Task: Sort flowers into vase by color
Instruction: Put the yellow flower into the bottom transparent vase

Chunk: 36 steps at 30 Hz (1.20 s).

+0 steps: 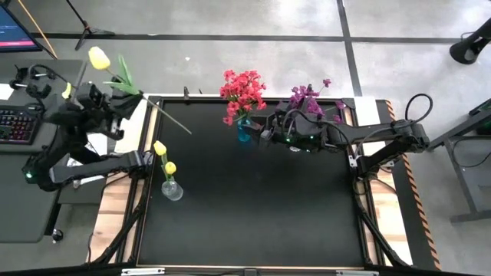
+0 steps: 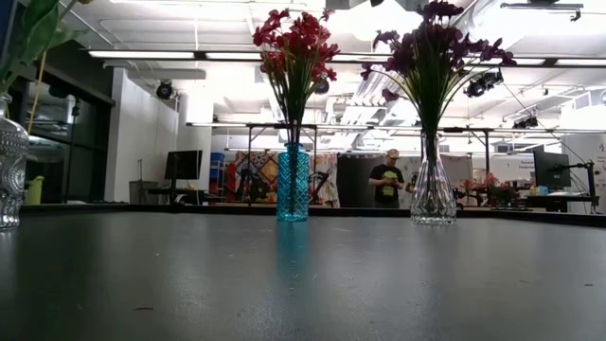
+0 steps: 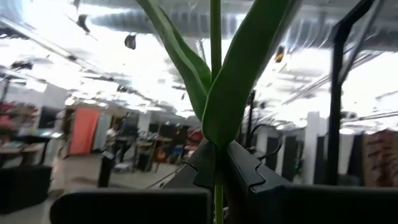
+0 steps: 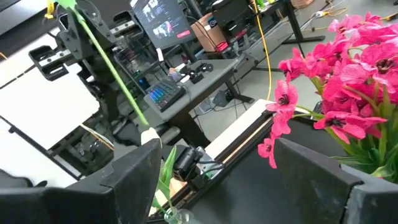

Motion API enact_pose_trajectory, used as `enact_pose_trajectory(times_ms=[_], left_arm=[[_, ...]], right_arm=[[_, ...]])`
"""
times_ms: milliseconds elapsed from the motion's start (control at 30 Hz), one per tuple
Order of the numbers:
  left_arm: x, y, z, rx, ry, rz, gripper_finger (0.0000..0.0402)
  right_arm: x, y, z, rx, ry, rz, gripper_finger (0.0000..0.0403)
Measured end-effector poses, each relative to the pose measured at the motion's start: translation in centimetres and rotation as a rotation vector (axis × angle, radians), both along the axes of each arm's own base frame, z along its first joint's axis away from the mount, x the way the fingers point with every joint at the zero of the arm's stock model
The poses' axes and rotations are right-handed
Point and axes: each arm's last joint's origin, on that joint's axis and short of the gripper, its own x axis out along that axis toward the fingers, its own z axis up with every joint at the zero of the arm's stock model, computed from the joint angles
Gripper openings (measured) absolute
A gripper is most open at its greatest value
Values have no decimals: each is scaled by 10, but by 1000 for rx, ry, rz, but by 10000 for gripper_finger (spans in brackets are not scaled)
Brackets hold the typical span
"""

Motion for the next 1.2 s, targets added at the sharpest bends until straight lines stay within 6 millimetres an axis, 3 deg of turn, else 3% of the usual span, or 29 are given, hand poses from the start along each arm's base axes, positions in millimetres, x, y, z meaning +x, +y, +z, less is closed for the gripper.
enact_pose_trajectory(times_ms=[133, 333, 500, 600, 833, 1067, 1200], left_arm=[[7, -1, 2, -16, -13, -34, 0], [39, -6, 0, -56, 31, -134, 0], [75, -33, -1, -15, 60, -187, 0], [85, -56, 7, 45, 92, -171, 0], [59, -91, 36, 154, 173, -201, 0], [27, -103, 19, 75, 409, -164, 0], [13, -110, 16, 30, 432, -238, 0]], right_arm=[[0, -1, 0, -2, 5, 7, 298], [0, -1, -1, -24, 20, 19, 298], [0, -1, -3, -48, 46, 28, 298], [0, 0, -4, -46, 56, 46, 298], [0, 0, -7, -48, 90, 49, 298], [0, 0, -7, -48, 95, 52, 298], [-1, 0, -7, -43, 94, 51, 298]])
